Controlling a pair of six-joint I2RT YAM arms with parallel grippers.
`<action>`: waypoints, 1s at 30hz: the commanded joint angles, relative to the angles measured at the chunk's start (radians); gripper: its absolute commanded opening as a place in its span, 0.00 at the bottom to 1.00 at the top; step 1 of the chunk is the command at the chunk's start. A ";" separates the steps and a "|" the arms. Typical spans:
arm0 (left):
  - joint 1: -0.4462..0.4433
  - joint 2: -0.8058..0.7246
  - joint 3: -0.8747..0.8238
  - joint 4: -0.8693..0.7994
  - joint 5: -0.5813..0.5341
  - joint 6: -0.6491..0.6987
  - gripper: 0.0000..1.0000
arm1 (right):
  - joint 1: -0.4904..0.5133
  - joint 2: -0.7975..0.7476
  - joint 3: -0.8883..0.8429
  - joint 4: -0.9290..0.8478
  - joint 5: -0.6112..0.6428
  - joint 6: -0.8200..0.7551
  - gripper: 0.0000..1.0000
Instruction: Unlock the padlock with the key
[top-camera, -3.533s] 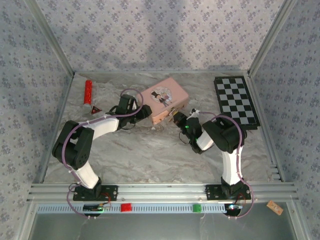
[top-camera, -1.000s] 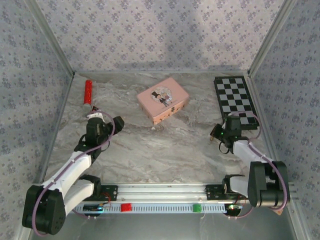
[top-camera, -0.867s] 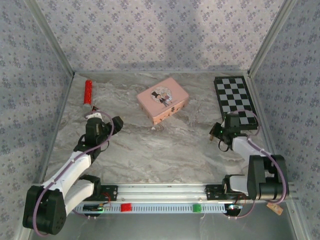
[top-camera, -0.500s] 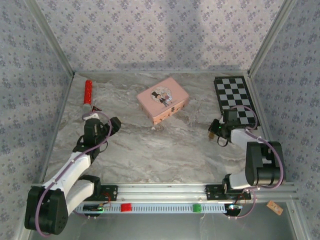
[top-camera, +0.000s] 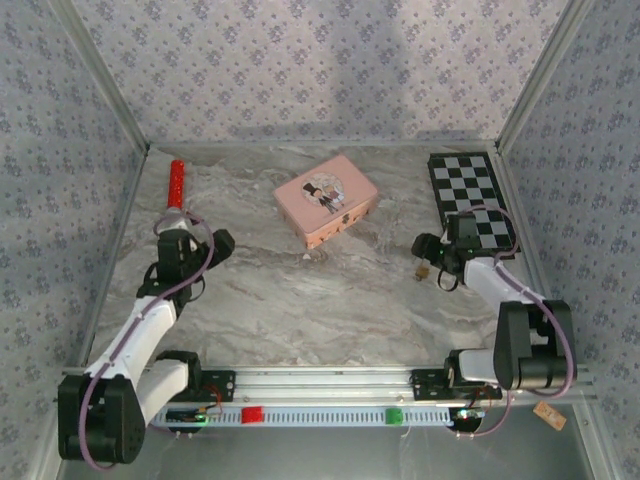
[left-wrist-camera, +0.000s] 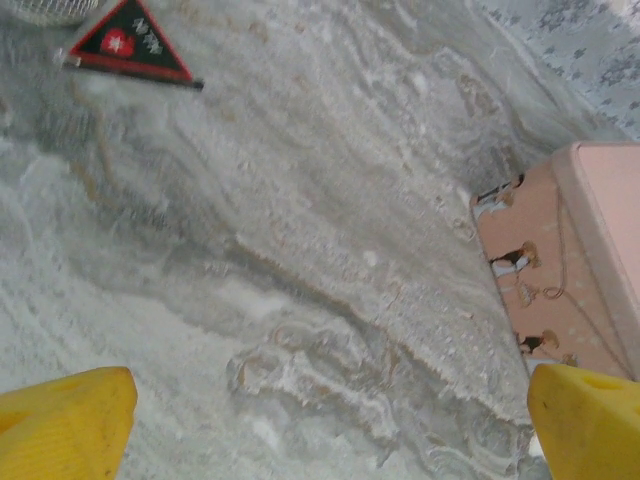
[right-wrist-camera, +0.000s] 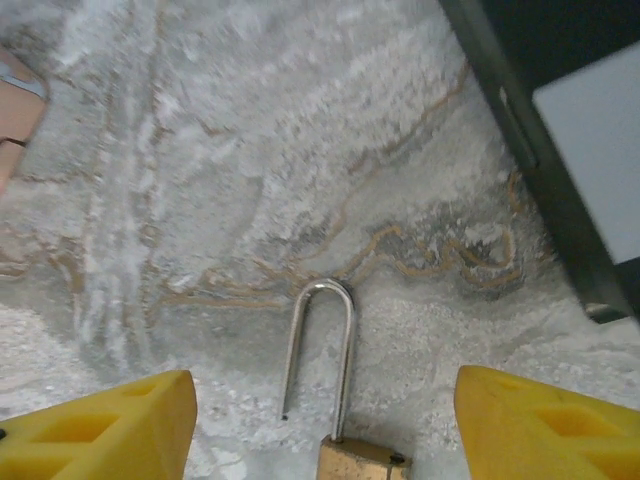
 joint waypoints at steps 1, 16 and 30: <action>0.004 0.038 0.101 -0.045 -0.051 0.080 1.00 | 0.044 -0.074 0.104 -0.121 0.093 -0.031 0.77; -0.081 0.237 0.068 0.360 -0.553 0.455 1.00 | 0.196 -0.096 -0.079 0.391 0.527 -0.511 0.99; -0.010 0.503 -0.089 0.841 -0.289 0.679 1.00 | 0.086 0.111 -0.281 0.922 0.333 -0.584 0.99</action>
